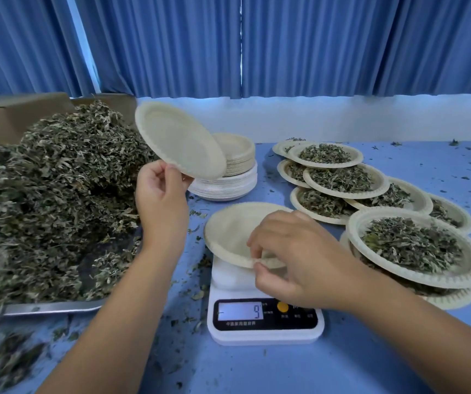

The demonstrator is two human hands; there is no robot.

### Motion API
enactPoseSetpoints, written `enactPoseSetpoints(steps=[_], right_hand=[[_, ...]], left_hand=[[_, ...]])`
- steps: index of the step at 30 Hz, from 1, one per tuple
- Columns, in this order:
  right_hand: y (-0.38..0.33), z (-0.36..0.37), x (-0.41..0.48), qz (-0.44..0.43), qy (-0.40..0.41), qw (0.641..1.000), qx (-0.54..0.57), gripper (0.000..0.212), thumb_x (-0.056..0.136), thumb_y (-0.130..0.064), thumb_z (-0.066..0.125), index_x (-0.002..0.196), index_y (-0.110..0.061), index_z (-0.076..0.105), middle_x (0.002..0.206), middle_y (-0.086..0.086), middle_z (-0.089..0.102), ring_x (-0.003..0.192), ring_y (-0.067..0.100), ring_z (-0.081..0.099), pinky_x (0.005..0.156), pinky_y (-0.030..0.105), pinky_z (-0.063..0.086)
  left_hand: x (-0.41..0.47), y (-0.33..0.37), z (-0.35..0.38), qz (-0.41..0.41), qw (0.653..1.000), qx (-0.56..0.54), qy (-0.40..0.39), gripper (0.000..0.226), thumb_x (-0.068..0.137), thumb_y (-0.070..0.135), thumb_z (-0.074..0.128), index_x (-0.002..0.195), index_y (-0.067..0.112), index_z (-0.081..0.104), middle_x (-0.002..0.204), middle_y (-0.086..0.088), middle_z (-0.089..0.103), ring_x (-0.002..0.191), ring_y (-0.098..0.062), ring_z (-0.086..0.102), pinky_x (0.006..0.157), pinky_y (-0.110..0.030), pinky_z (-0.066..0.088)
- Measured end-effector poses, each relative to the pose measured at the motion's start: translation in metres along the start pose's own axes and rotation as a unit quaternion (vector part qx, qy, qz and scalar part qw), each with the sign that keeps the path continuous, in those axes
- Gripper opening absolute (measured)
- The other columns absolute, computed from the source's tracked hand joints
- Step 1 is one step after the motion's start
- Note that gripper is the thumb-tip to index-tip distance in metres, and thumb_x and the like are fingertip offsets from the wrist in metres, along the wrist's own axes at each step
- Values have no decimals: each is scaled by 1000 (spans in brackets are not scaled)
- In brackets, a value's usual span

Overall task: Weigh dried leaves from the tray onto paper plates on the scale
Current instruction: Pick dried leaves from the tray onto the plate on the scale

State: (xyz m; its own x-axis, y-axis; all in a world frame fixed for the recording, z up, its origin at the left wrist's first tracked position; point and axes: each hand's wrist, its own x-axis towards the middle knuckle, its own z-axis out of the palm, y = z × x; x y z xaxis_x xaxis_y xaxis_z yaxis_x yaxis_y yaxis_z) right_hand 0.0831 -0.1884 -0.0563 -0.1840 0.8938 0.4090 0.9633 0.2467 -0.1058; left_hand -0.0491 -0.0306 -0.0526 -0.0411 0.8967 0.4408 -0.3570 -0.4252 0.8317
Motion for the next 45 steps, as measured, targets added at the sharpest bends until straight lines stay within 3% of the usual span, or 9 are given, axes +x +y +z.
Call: enactPoseSetpoints(steps=[7, 14, 18, 22, 25, 28, 35, 41, 45], right_hand=[[16, 0, 1, 53, -7, 999, -1, 40, 95, -41, 34, 90, -18, 66, 87, -8, 64, 92, 12, 52, 88, 36, 40], [19, 4, 2, 43, -13, 999, 17, 32, 99, -33, 42, 90, -14, 66, 85, -6, 64, 88, 13, 51, 84, 38, 42], [21, 3, 2, 48, -15, 999, 16, 34, 101, -32, 41, 90, -13, 66, 86, -5, 64, 90, 14, 51, 85, 37, 42], [22, 2, 2, 54, -17, 998, 2, 36, 101, -33, 38, 90, -12, 66, 86, -4, 64, 92, 14, 51, 86, 37, 40], [21, 3, 2, 50, -17, 999, 3, 36, 101, -32, 40, 87, -11, 65, 84, -4, 63, 89, 14, 50, 85, 38, 41], [21, 3, 2, 48, -19, 999, 2, 36, 101, -32, 40, 87, -12, 65, 84, -5, 63, 89, 14, 51, 85, 37, 41], [23, 3, 1, 44, -11, 999, 14, 35, 101, -31, 41, 86, -12, 65, 84, -5, 63, 89, 14, 51, 85, 38, 41], [26, 7, 1, 42, 0, 998, 40, 40, 101, -32, 38, 82, -8, 65, 79, -2, 63, 88, 15, 53, 85, 37, 42], [27, 9, 1, 46, 35, 993, 100, 44, 98, -35, 38, 74, -9, 65, 71, -1, 61, 81, 17, 54, 81, 37, 43]], left_hand=[[37, -18, 32, -209, 964, -165, 10, 17, 96, 6, 46, 87, 5, 60, 89, -9, 67, 82, -15, 70, 71, -23, 56], [64, -35, 40, -322, 945, -57, -10, 13, 93, 13, 59, 84, 4, 57, 77, -6, 62, 58, -13, 64, 54, -24, 56], [68, -36, 36, -133, 956, 259, 24, 22, 90, 27, 64, 98, 8, 54, 109, -10, 56, 76, -13, 61, 77, -27, 48], [64, -41, 25, 169, 853, 483, -102, 40, 95, 18, 50, 135, 13, 45, 140, -9, 41, 125, -26, 41, 104, -41, 32], [62, -48, 29, 146, 771, 588, -196, 49, 98, 16, 38, 146, 25, 30, 155, 6, 24, 144, -18, 16, 113, -53, 9], [66, -49, 33, 49, 751, 608, -253, 57, 99, 14, 35, 151, 27, 17, 159, 9, 7, 147, -18, 1, 113, -58, -1], [60, -41, 28, 38, 776, 576, -255, 60, 97, 10, 37, 152, 22, 17, 159, 9, 9, 147, -15, 5, 115, -56, 0], [22, -29, 8, -16, 862, 440, -252, 47, 97, 9, 40, 143, 19, 41, 139, -13, 49, 119, -29, 51, 100, -37, 39], [-3, -16, -3, -104, 913, 339, -201, 40, 97, 9, 42, 134, 20, 51, 136, -6, 51, 107, -9, 50, 90, -27, 40]])
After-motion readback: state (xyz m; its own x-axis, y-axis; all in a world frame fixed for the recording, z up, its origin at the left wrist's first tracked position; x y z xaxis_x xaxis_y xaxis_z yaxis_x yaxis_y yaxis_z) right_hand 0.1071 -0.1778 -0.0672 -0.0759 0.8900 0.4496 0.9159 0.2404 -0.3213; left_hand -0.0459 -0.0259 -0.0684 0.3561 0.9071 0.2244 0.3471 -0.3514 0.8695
